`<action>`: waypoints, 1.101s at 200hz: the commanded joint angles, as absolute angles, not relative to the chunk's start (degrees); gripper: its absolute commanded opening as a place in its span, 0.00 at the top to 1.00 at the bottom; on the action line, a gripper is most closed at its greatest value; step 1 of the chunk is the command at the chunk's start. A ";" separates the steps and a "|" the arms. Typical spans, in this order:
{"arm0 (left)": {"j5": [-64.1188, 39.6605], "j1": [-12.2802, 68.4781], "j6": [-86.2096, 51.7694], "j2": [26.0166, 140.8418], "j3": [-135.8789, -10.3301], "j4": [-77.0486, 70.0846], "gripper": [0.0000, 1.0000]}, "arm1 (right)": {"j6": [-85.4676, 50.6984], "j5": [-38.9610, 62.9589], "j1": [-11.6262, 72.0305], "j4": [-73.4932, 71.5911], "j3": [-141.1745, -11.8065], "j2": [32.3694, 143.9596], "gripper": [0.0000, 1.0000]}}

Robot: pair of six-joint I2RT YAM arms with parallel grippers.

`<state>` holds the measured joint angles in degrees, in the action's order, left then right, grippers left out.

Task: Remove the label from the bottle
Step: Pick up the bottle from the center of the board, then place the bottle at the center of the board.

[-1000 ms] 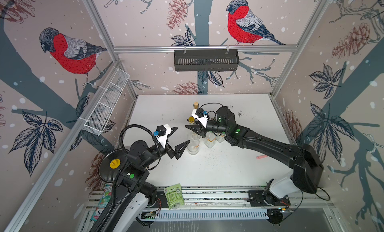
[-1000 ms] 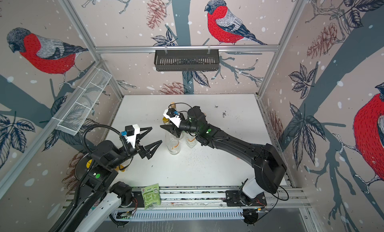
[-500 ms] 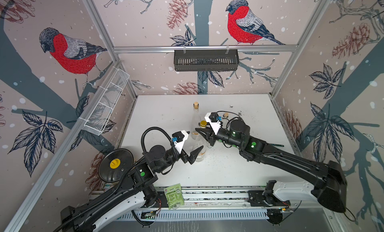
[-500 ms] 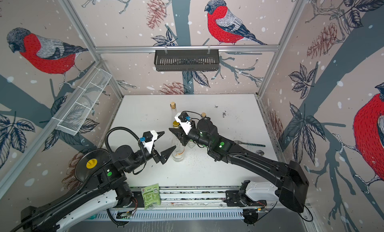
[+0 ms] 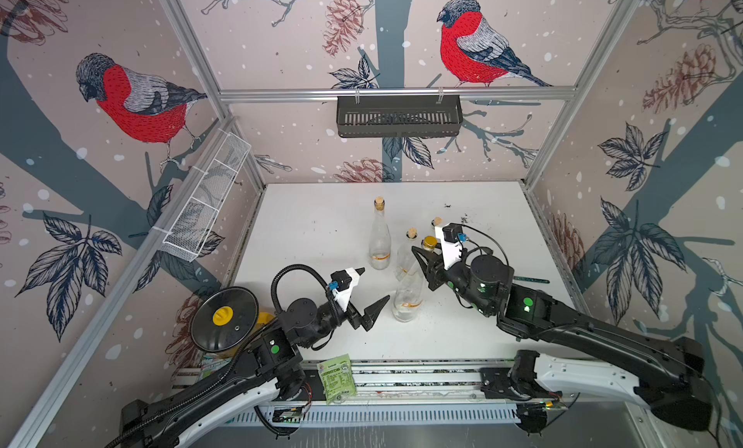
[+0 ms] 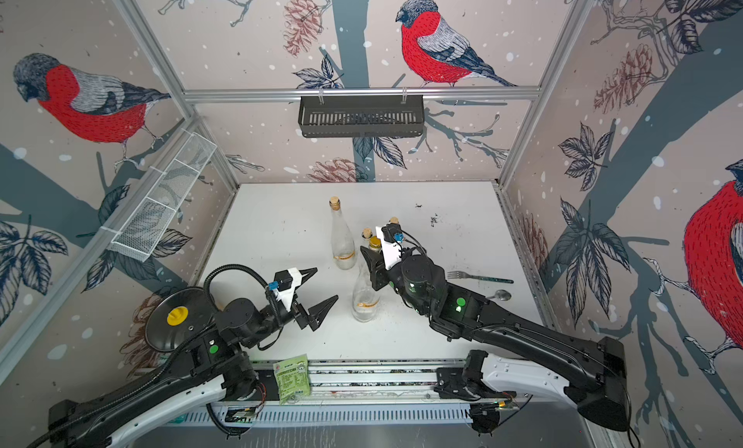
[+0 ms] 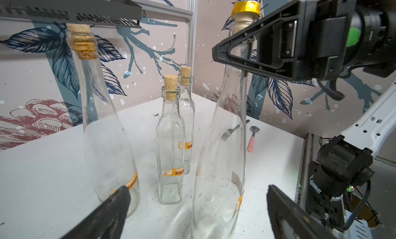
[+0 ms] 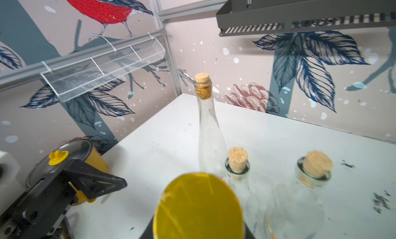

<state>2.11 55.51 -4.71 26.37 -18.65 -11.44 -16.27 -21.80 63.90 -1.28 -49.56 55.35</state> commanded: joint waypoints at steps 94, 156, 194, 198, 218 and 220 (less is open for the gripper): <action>10.74 65.43 -3.16 33.56 -6.23 -31.51 0.02 | -6.97 -50.60 78.59 -20.22 -36.22 48.42 0.98; 8.59 65.48 -3.05 41.08 -5.98 -38.41 0.02 | -2.25 -46.73 81.74 -22.76 -35.52 47.89 0.33; 6.69 65.50 -3.16 42.46 -6.00 -38.72 0.02 | -0.87 -37.53 80.51 -21.18 -35.86 46.07 0.22; 6.37 65.48 -3.16 42.41 -5.98 -38.59 0.01 | -0.88 -36.62 80.17 -20.86 -35.86 45.79 0.20; 3.87 65.48 -2.55 42.57 -5.79 -38.20 0.02 | -1.54 -23.70 74.40 -17.55 -35.81 43.75 0.12; 3.54 65.48 -2.44 42.59 -5.84 -38.12 0.02 | -1.79 -21.81 73.71 -17.04 -35.91 43.48 0.12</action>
